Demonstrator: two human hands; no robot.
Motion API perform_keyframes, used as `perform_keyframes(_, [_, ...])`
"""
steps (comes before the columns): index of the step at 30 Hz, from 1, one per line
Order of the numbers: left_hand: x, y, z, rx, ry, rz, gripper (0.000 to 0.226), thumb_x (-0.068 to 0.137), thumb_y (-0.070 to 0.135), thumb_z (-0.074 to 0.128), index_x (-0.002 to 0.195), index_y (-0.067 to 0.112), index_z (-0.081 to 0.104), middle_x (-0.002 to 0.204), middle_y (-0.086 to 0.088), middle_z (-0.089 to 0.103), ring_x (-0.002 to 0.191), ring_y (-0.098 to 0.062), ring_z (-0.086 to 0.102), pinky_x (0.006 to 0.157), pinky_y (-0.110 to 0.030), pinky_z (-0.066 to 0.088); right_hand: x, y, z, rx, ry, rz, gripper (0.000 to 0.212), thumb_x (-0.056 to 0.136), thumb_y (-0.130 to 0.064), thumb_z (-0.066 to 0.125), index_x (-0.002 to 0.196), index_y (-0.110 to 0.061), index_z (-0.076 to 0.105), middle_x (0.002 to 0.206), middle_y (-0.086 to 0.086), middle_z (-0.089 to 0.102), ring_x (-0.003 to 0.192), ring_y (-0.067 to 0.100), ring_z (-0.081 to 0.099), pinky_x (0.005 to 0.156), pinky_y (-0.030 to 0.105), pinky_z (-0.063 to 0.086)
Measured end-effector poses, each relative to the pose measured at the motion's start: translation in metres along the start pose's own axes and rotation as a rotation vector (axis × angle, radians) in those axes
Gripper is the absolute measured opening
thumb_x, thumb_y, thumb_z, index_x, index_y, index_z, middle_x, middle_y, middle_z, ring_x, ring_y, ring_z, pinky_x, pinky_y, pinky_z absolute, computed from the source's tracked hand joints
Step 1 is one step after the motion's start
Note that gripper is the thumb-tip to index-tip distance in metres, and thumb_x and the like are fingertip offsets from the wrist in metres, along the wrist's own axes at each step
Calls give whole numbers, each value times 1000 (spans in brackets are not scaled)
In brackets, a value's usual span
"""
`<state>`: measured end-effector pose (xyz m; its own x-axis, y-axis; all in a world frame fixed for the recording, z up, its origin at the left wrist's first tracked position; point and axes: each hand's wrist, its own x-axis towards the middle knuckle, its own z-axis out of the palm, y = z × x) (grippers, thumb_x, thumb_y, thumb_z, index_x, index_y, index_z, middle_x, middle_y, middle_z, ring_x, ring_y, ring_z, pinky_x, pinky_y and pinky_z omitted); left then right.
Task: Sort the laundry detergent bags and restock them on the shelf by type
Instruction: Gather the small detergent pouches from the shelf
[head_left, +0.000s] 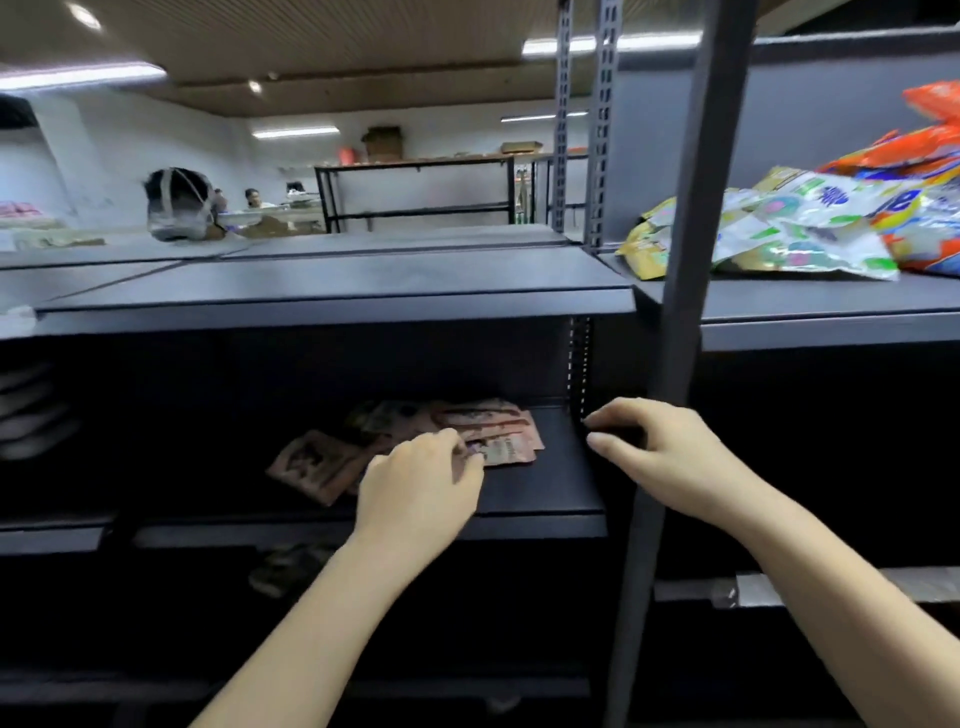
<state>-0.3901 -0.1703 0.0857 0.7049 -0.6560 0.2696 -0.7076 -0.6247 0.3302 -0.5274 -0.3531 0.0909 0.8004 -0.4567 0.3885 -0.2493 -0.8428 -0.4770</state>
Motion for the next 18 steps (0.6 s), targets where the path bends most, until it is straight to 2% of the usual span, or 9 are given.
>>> perform_keyframes(3, [3,-49,1,20,-65,-94,34,96,46,39,116,25,56,112,8,61,107,-18,56,91,-35,41,13,-16,36,5,-107,18,23,91,-33,58,110,-23,66,106,-13,62,105,6,56,88,20,39])
perform_keyframes(8, [23,-110,6,50,-95,-212,38,97,45,38,124,22,52,116,5,62,102,-17,59,92,-35,42,45,-33,81,11,-208,62,25,92,-34,55,113,-24,64,117,-7,63,109,13,56,93,30,45])
perform_keyframes(13, [59,-151,12,84,-27,-254,37,96,42,41,124,20,53,116,1,62,104,-21,58,88,-35,42,86,-46,117,53,-187,65,23,93,-29,53,112,-22,65,107,-9,63,104,12,56,79,26,43])
perform_keyframes(16, [86,-171,19,135,1,-233,36,96,40,42,121,18,53,113,-3,61,102,-25,58,84,-37,45,108,-46,137,53,-207,74,27,94,-27,52,118,-21,63,116,-6,64,106,11,55,79,23,39])
perform_keyframes(18, [104,-184,26,151,-27,-242,33,94,38,43,116,16,54,111,-5,61,101,-27,57,84,-38,45,122,-41,150,53,-241,105,30,93,-27,51,121,-23,61,120,-3,64,107,15,58,80,26,44])
